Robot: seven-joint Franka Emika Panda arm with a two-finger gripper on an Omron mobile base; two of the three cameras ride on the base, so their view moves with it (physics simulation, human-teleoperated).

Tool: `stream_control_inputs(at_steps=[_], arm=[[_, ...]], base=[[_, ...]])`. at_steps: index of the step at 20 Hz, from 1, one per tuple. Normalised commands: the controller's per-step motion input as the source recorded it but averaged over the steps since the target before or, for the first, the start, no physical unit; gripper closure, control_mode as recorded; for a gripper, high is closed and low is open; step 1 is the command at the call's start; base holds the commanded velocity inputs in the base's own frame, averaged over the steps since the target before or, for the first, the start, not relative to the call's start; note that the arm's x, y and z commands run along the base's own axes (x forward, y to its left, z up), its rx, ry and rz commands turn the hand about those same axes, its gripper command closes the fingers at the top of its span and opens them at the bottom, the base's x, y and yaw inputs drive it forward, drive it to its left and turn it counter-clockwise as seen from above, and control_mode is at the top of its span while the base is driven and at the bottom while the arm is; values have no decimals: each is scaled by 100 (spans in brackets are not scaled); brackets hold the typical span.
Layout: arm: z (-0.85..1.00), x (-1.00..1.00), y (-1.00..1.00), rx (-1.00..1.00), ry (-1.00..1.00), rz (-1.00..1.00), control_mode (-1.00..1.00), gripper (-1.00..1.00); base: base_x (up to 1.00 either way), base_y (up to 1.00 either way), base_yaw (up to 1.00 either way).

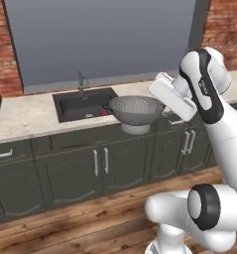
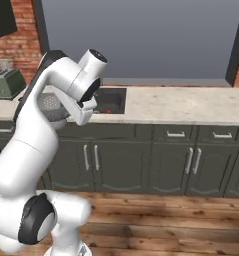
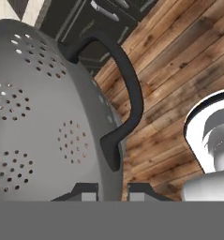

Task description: Pick the strainer and colander and place them in the sink. Then turn on the water.

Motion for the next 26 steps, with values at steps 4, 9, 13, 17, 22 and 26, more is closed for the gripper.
stream_control_inputs(at_steps=[4, 9, 13, 17, 22, 26], arm=[[0, 0, 0, 0, 0, 0, 100, 100], [0, 0, 0, 0, 0, 0, 100, 100], [0, 0, 0, 0, 0, 0, 100, 100], [0, 0, 0, 0, 0, 0, 100, 100], [0, 0, 0, 0, 0, 0, 100, 100], [0, 0, 0, 0, 0, 0, 100, 100]], base=[[97, 67, 0], [100, 61, 0], [87, 7, 0], [76, -26, -13], [100, 12, -11], [100, 18, -5]])
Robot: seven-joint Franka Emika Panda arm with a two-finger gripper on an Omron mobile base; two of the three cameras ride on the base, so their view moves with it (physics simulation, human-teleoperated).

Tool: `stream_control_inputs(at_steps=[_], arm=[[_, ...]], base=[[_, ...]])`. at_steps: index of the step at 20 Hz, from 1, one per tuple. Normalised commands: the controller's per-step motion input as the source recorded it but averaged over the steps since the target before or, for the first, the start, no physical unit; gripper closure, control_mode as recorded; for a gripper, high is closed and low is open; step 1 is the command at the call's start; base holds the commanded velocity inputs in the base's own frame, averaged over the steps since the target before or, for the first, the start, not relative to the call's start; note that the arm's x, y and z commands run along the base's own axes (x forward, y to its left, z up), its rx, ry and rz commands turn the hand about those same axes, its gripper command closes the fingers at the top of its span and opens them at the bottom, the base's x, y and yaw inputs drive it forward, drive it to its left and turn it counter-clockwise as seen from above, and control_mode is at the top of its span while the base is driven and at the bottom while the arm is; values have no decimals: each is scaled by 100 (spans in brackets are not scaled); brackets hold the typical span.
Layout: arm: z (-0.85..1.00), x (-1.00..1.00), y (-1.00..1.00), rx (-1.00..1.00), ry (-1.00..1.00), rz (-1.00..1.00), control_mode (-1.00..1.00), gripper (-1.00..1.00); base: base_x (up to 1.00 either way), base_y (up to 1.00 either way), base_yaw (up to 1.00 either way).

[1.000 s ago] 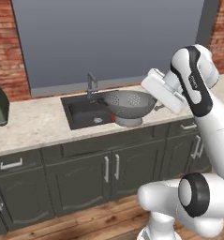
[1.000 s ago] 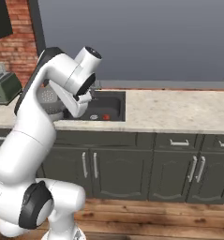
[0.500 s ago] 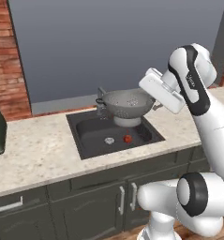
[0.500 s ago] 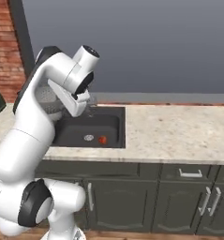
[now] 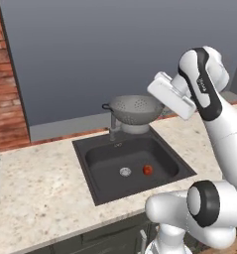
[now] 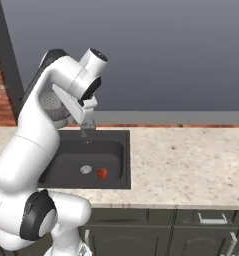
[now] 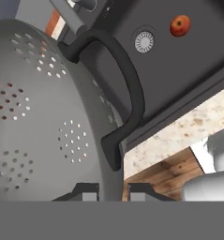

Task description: Pick the strainer and colander and place them in the sink. Then turn on the water.

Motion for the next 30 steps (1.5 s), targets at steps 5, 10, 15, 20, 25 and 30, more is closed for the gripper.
stream_control_inputs(at_steps=[5, 10, 15, 20, 25, 30], arm=[[0, 0, 0, 0, 0, 0, 100, 100], [0, 0, 0, 0, 0, 0, 100, 100], [0, 0, 0, 0, 0, 0, 100, 100], [0, 0, 0, 0, 0, 0, 100, 100], [-3, 7, 0, 0, -1, 2, -100, 100], [-14, 17, -2, 0, -5, 5, -100, 100]], base=[[98, -3, 9], [80, -19, 27], [65, -20, 23], [74, -3, 21], [44, -9, 15], [0, 0, 0]])
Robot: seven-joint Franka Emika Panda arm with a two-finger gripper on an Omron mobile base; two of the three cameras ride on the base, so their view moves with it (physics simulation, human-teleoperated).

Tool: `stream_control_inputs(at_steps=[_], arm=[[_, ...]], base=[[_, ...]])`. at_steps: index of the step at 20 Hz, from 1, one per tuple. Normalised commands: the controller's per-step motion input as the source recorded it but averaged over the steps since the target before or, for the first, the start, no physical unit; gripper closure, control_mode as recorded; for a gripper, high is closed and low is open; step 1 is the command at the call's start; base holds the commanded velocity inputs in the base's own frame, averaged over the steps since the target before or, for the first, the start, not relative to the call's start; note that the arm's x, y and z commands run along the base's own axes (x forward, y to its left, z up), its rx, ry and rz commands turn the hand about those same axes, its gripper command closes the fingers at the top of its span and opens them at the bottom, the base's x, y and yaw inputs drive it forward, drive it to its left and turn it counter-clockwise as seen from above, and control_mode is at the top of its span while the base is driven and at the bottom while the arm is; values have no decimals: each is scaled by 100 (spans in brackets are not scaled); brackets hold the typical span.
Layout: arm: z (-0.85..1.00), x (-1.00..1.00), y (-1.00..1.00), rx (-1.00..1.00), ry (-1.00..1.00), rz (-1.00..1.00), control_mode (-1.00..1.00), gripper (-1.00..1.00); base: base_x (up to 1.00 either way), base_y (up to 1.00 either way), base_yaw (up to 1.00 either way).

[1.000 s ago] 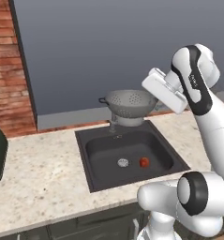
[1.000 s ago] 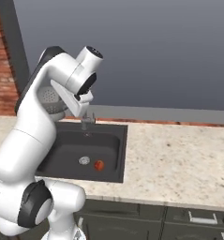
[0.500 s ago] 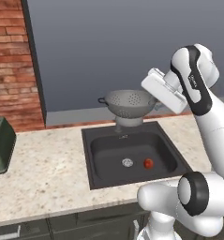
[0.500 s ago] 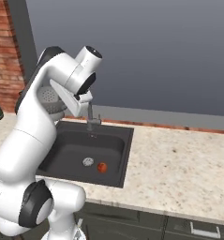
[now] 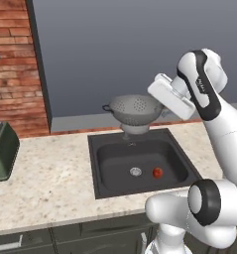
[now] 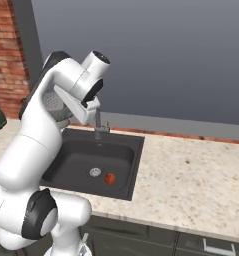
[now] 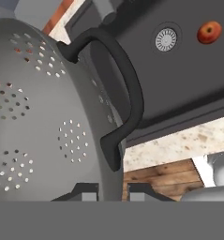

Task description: Pick the strainer and colander and place them in the sink. Then turn on the water.

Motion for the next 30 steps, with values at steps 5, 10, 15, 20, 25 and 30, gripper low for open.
stream_control_inputs(at_steps=[5, 10, 15, 20, 25, 30], arm=[[-28, 0, -8, 0, 0, 0, -100, 100], [-18, -5, -1, 0, 0, 0, -100, 100], [-24, -2, -6, 0, 0, 0, -100, 100], [-39, 0, -18, 0, 0, 0, -100, 100], [-47, 0, -16, 0, 0, 0, -100, 100], [-52, 0, -23, 0, 0, 0, -100, 100]], base=[[0, 0, 0], [0, 0, 0], [0, 0, 0], [0, 0, 0], [0, 0, 0], [0, 0, 0]])
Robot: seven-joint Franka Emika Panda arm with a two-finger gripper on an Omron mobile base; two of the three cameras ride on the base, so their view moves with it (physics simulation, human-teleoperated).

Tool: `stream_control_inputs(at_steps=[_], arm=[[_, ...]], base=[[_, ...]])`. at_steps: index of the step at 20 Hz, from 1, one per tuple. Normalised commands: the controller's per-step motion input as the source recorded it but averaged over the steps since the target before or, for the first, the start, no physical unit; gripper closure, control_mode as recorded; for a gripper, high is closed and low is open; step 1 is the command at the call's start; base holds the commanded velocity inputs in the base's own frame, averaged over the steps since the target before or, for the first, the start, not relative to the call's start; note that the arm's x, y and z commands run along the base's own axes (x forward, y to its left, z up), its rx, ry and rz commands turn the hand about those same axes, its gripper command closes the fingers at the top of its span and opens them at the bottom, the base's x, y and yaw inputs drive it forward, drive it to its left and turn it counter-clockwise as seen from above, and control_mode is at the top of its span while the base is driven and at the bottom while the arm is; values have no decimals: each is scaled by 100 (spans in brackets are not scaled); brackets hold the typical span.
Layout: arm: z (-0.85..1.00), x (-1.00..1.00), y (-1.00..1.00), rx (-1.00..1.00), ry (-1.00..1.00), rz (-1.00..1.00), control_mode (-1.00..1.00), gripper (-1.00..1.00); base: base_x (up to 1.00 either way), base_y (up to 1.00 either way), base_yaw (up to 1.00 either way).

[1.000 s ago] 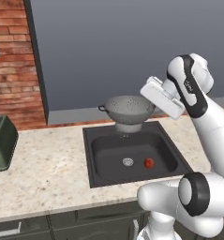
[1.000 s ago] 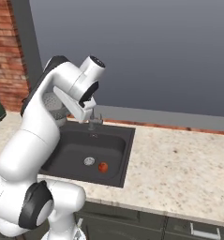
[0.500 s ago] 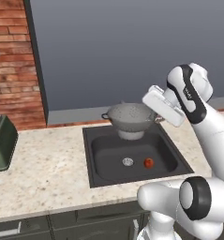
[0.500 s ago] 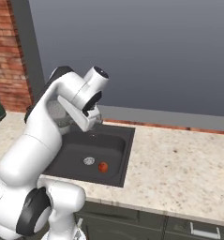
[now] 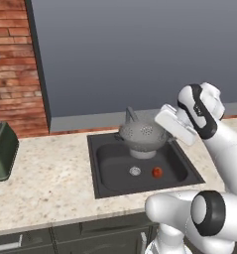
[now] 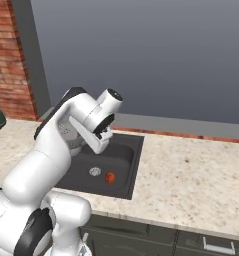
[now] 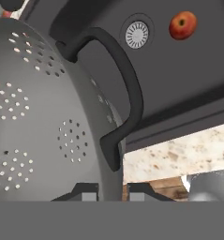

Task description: Pick the strainer and colander and place them in the sink. Then turn on the water.

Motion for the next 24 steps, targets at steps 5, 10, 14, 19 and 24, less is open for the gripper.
stream_control_inputs(at_steps=[5, 10, 14, 19, 24], arm=[[-36, 1, -24, 0, -3, 1, -100, 100], [-44, 0, -30, 0, -3, 2, -100, 100], [-52, 5, -14, 0, -1, 2, -100, 100], [-39, 15, 0, 0, -12, 6, -100, 100], [-30, 28, 0, 0, -14, 5, -100, 100]], base=[[0, 0, 0], [0, 0, 0], [0, 0, 0], [0, 0, 0], [0, 0, 0]])
